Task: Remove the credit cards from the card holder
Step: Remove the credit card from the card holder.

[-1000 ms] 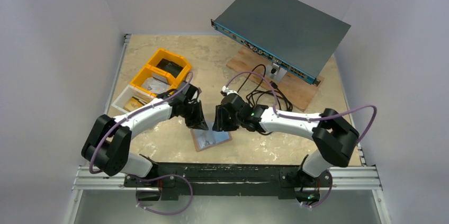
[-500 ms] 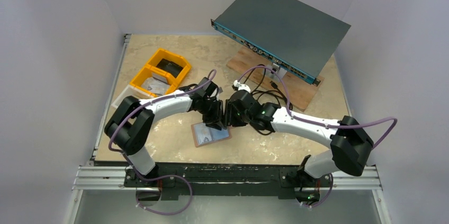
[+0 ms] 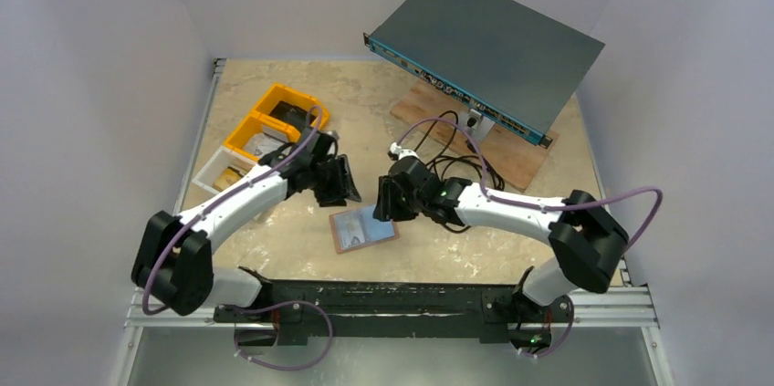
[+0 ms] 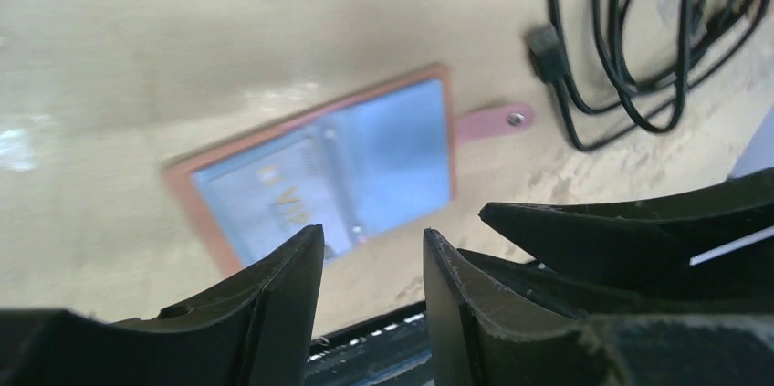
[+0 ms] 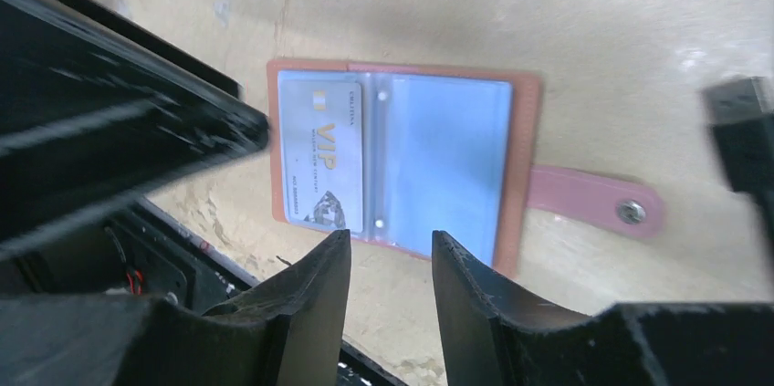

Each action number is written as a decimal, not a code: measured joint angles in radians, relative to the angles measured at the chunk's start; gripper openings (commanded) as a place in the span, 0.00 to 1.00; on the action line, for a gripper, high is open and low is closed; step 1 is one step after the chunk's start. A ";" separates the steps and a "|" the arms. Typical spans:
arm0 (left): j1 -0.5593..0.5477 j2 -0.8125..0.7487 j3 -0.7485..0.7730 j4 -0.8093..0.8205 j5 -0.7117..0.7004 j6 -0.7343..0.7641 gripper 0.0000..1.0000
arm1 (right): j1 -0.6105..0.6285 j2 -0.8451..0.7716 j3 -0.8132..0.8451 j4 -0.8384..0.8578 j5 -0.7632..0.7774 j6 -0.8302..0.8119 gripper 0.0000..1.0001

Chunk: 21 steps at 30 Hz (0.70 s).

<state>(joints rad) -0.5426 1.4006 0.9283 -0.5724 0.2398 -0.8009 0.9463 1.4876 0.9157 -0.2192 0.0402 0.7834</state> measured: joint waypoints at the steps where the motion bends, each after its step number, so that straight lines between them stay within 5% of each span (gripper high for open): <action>1: 0.022 -0.032 -0.021 -0.005 -0.018 0.000 0.41 | 0.000 0.024 0.001 0.018 -0.019 -0.003 0.38; 9: 0.065 -0.077 -0.191 -0.023 -0.065 -0.008 0.26 | 0.000 0.225 0.021 0.137 -0.172 -0.008 0.38; 21: 0.065 -0.027 -0.207 0.040 -0.040 -0.019 0.08 | 0.000 0.291 0.034 0.238 -0.253 0.013 0.38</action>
<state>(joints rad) -0.4778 1.3739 0.7216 -0.5320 0.1993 -0.8196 0.9463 1.7782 0.9493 0.0193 -0.2123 0.7959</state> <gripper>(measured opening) 0.107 0.379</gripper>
